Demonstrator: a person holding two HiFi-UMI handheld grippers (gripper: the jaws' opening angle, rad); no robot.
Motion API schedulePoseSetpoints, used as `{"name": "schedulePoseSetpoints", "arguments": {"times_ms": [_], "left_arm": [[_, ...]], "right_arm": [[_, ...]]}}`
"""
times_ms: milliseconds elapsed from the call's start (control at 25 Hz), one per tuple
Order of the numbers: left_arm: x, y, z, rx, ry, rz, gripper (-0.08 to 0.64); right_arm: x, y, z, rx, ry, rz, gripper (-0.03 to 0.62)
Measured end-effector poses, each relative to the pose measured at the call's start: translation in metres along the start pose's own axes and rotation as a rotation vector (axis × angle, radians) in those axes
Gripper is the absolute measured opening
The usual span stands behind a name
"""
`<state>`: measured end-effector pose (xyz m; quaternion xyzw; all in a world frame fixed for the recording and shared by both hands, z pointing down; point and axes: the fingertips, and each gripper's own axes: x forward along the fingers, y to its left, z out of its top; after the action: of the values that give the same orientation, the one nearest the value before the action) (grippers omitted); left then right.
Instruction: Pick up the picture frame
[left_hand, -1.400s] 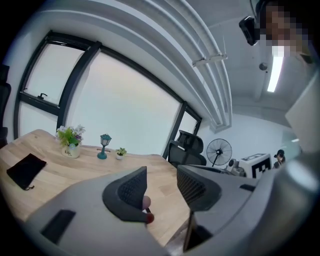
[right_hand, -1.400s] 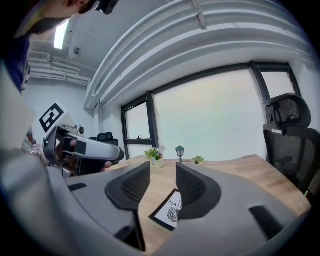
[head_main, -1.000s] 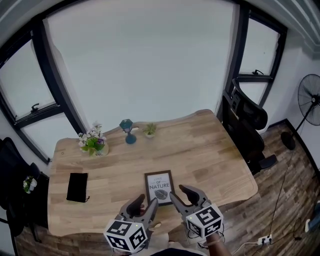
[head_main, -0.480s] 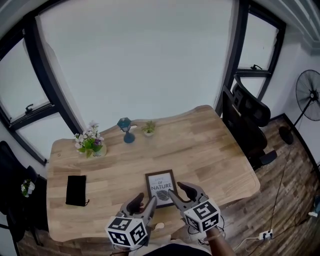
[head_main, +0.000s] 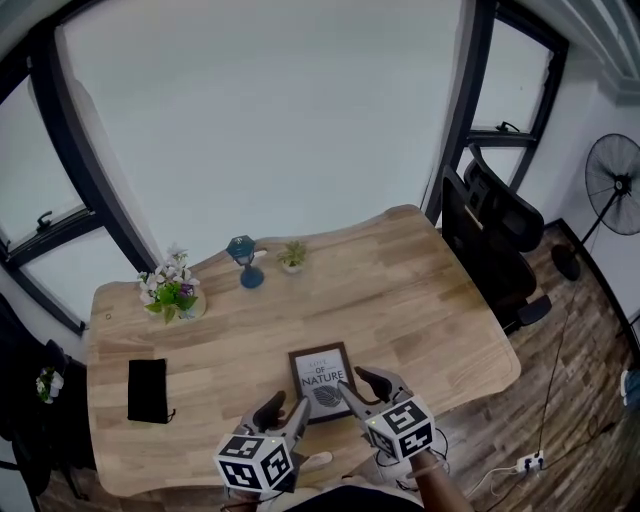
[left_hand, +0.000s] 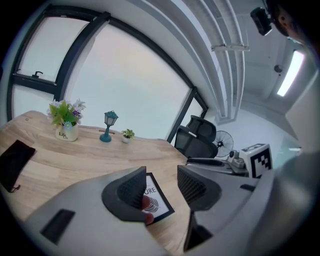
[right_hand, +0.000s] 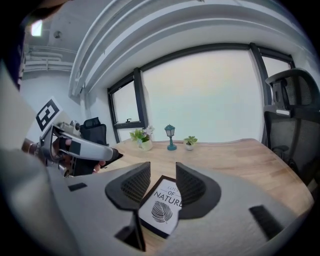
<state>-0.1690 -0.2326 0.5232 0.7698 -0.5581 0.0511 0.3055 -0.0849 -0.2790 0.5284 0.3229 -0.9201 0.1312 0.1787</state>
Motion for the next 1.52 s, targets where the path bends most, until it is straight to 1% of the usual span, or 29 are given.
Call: {"name": "schedulePoseSetpoints", "arguments": {"times_ms": [320, 760, 1080, 1520], "left_arm": [[0.02, 0.021, -0.009, -0.029, 0.054, -0.006, 0.187], [0.043, 0.039, -0.026, -0.056, 0.117, -0.012, 0.187], [0.056, 0.052, -0.043, -0.082, 0.169, -0.013, 0.187], [0.078, 0.072, -0.062, -0.138, 0.202, 0.01, 0.187]], "right_arm": [[0.02, -0.018, -0.017, 0.032, 0.057, -0.03, 0.133], [0.047, -0.023, -0.045, 0.064, 0.133, -0.03, 0.133], [0.06, -0.033, -0.069, 0.083, 0.196, -0.051, 0.133], [0.075, -0.049, -0.102, 0.119, 0.281, -0.07, 0.133]]}}
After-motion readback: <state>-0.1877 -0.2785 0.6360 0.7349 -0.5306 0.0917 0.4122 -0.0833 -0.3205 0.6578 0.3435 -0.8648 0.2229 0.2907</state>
